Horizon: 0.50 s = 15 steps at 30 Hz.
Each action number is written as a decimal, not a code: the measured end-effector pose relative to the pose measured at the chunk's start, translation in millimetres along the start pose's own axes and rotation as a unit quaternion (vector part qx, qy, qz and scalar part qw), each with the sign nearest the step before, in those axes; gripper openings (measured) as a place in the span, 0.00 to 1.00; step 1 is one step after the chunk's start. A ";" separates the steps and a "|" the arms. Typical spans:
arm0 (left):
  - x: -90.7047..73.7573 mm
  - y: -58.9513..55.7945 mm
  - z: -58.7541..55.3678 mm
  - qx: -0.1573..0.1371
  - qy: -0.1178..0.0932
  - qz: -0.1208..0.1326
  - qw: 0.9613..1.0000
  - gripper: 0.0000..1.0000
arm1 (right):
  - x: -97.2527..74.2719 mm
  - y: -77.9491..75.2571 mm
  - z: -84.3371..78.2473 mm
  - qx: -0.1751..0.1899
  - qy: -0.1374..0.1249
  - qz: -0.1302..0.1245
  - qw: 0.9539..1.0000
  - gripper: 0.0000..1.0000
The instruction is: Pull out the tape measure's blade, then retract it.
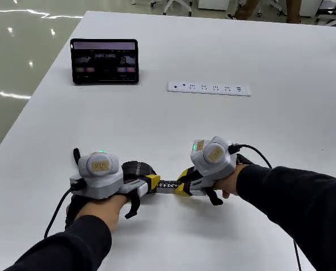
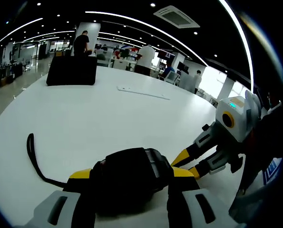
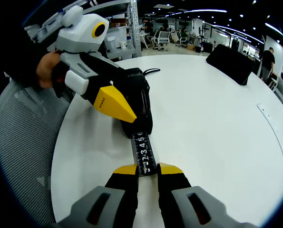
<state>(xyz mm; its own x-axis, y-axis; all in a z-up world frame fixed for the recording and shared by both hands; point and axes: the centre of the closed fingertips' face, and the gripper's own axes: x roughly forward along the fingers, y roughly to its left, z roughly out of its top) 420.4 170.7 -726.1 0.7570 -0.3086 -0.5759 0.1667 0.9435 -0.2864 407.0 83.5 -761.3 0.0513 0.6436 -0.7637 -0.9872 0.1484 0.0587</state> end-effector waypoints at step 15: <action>-0.8 -0.6 -0.1 -0.003 0.000 -0.001 1.000 0.56 | 4.7 3.4 6.4 -0.006 0.004 0.003 1.000 0.11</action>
<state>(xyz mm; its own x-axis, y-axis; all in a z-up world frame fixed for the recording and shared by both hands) 419.6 170.4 -725.5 0.7564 -0.3104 -0.5758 0.1642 0.9422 -0.2922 404.9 91.8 -760.6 0.0449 0.6384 -0.7684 -0.9892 0.1357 0.0549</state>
